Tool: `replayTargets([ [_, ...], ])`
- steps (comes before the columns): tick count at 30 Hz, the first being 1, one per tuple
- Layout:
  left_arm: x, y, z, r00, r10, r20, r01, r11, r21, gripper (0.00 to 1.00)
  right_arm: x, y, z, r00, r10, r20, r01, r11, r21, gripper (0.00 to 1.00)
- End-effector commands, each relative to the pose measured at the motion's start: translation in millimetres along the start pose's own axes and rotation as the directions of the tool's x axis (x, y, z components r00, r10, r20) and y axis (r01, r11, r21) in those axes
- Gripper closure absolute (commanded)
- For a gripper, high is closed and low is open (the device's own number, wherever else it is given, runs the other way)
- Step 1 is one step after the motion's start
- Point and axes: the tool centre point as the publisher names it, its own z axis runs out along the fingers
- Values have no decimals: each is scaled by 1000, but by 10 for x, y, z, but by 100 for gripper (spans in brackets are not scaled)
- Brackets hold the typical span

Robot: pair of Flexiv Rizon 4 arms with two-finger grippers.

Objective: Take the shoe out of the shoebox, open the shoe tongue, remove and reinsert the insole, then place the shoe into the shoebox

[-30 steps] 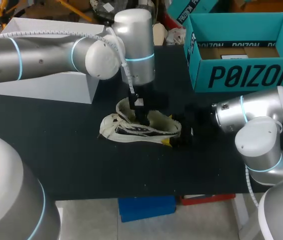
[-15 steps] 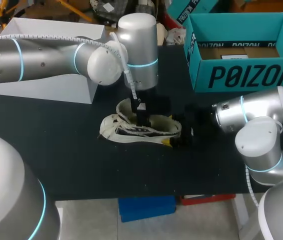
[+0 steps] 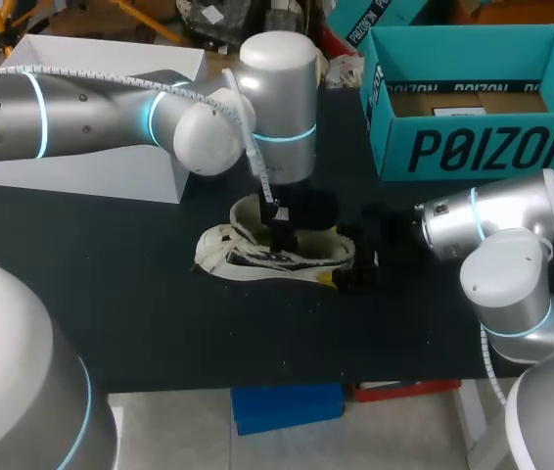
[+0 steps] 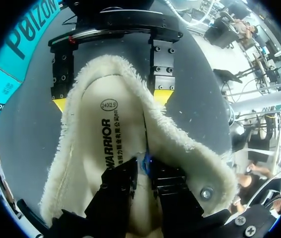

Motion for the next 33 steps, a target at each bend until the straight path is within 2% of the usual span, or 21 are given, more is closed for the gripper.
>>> replayTargets([
  [1, 30, 9, 209, 999, -12, 48, 14, 999, -35, 61, -3, -33, 36, 1000, 3, 1, -3, 1000, 2, 100],
  [6, -29, 73, 303, 984, -6, 179, 30, 991, -132, 58, -3, -33, 36, 1000, 3, 1, -3, 1000, 2, 100],
  [11, -140, 183, 387, 953, 13, 304, 50, 979, -198, 55, -3, -33, 36, 1000, 3, 1, -3, 1000, 2, 100],
  [20, -389, 355, 545, 873, 27, 487, 121, 955, -272, 56, -3, -33, 36, 1000, 3, 1, -3, 1000, 2, 100],
  [27, -591, 449, 610, 824, -2, 566, 172, 953, -247, 60, -3, -33, 36, 1000, 3, 1, -3, 1000, 2, 100],
  [33, -750, 388, 485, 778, -67, 625, 210, 965, -157, 62, -3, -33, 36, 1000, 3, 1, -3, 1000, 2, 100],
])
